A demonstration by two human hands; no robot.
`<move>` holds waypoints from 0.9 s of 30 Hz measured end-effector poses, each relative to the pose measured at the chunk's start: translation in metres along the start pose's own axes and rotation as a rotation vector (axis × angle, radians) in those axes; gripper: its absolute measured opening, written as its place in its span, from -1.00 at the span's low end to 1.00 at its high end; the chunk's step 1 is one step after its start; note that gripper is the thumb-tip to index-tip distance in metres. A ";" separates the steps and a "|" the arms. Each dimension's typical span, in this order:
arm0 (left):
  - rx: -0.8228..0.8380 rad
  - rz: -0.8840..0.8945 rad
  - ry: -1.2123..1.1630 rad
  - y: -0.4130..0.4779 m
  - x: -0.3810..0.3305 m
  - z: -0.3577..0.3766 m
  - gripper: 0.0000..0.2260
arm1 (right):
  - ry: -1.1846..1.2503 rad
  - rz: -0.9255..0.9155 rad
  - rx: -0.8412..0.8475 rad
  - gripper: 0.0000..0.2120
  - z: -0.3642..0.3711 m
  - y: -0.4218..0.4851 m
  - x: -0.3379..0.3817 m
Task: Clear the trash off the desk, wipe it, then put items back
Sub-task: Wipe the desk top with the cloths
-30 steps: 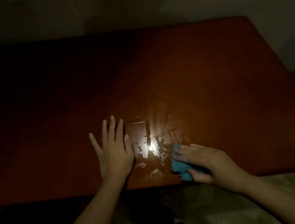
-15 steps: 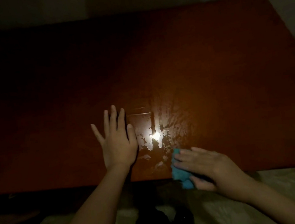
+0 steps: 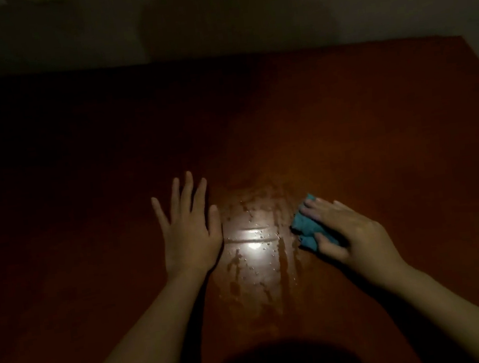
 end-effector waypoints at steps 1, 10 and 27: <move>0.004 0.011 -0.002 0.007 0.006 0.000 -0.46 | 0.004 0.011 -0.004 -0.53 -0.001 0.008 0.000; 0.057 0.088 -0.026 0.087 0.060 0.000 -0.43 | -0.019 0.103 -0.071 -0.50 0.010 0.177 0.032; 0.078 0.189 -0.049 0.131 0.080 0.000 -0.43 | 0.013 0.034 -0.039 -0.54 0.023 0.177 0.052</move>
Point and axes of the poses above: each hand's wrist, its own y-axis towards the middle knuckle, its own z-axis out of the palm, x = y × z, the point moved 1 cm from there along y, towards the middle knuckle, and after that the axes turned 15 degrees about z, right-handed, at the moved point
